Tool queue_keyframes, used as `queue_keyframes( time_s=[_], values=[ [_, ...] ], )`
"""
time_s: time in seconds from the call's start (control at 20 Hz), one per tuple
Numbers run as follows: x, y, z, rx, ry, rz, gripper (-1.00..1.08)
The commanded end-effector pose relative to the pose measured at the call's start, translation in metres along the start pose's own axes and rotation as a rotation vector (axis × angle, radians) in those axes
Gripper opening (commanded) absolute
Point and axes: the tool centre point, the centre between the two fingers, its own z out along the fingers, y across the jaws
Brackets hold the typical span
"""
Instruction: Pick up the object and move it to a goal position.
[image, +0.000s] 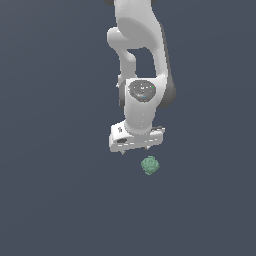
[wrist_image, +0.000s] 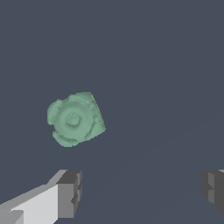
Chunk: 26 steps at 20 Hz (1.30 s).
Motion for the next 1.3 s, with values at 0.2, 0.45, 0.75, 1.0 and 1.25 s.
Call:
queue_keyframes(
  time_s=[0.2,0.45,0.75,1.0,1.25],
  values=[
    [0.022,-0.036,0.023,0.013,-0.014,-0.205,1.00],
    [0.032,-0.055,0.035,0.023,-0.019,-0.312,1.00],
    [0.037,-0.066,0.042,0.030,-0.021,-0.372,1.00],
    [0.037,-0.066,0.043,0.030,-0.021,-0.371,1.00],
    [0.036,-0.067,0.061,0.030,-0.021,-0.373,1.00]
  ],
)
